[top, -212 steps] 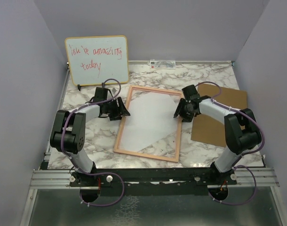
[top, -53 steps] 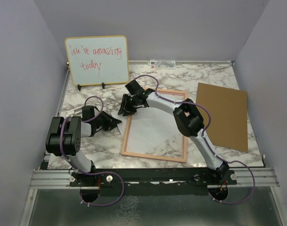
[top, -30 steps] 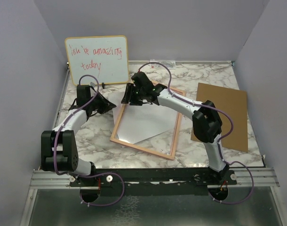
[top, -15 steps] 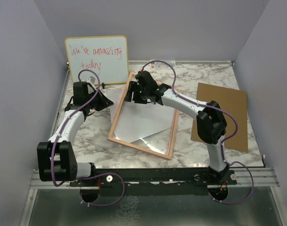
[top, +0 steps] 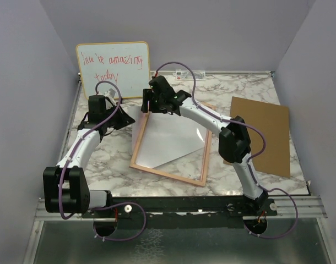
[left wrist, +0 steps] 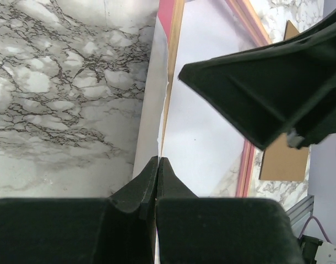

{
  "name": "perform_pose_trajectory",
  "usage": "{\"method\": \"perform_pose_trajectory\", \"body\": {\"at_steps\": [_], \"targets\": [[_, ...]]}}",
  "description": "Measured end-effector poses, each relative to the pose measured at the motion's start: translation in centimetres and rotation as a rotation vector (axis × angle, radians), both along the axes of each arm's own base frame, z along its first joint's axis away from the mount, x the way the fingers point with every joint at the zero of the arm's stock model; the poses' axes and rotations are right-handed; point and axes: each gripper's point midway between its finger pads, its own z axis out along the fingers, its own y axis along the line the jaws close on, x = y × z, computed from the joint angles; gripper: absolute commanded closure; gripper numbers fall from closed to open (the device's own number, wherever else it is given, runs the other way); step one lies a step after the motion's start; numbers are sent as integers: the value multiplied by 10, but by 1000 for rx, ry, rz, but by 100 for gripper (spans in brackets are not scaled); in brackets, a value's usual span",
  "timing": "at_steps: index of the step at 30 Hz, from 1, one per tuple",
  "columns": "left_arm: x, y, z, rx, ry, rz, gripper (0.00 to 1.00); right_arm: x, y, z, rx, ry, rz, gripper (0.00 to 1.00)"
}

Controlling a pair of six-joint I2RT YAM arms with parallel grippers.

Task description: Put the photo into the frame

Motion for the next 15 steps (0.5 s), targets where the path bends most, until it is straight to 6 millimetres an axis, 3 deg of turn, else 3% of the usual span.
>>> {"method": "perform_pose_trajectory", "body": {"at_steps": [7, 15], "targets": [[1, 3, 1, 9, -3, 17, 100, -5, -8, -44, -176, -7, 18, 32], [5, 7, 25, 25, -59, 44, 100, -3, -4, -58, -282, -71, 40, 32]]}}
